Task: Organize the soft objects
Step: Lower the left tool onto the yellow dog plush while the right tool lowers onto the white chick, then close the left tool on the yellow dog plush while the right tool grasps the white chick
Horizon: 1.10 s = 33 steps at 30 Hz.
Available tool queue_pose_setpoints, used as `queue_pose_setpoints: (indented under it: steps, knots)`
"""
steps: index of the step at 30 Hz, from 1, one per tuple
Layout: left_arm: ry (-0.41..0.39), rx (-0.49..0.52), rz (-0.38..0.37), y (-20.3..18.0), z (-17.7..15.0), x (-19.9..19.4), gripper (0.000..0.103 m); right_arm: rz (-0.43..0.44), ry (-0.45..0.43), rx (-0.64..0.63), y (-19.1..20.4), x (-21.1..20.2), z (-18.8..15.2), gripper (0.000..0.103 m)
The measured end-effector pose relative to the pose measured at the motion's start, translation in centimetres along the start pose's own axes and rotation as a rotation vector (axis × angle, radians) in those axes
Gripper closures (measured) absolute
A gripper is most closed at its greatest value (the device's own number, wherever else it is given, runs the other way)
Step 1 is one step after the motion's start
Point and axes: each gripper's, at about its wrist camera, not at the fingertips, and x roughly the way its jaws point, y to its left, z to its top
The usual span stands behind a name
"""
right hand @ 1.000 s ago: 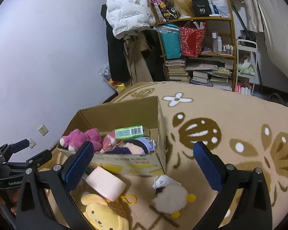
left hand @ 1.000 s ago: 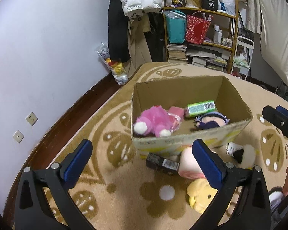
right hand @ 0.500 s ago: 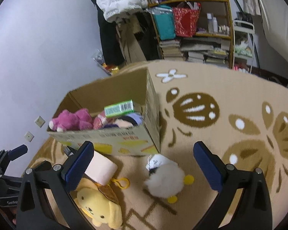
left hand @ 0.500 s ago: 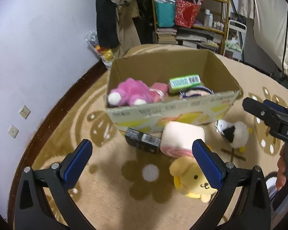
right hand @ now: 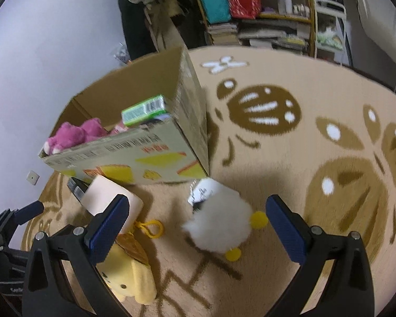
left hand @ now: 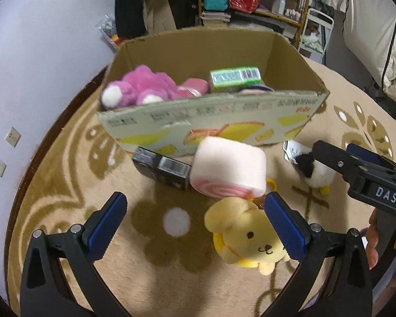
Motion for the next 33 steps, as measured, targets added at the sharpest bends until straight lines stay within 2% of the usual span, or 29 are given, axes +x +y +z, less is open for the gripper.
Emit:
queue_pose_setpoints:
  steps: [11,15,19,27,33]
  knots:
    - [0.081,0.086,-0.01,-2.8,-0.8,2.7,0.0,0.004,0.103,0.07,-1.6,2.5,-1.1,0.0]
    - [0.101,0.117,-0.011,-3.8,-1.2,3.5,0.0,0.0,0.136,0.084,-1.9,3.3,-1.5,0.01]
    - [0.119,0.135,-0.035,-4.4,-1.2,3.9,0.0,0.003,0.161,0.075,-1.8,3.9,-1.9,0.012]
    - [0.154,0.12,-0.061,-4.7,-1.5,5.0,0.0,-0.009,0.171,0.087,-2.0,4.0,-1.9,0.026]
    - [0.165,0.134,-0.071,-5.8,-1.9,5.4,0.0,-0.022,0.182,0.075,-2.1,4.3,-1.9,0.028]
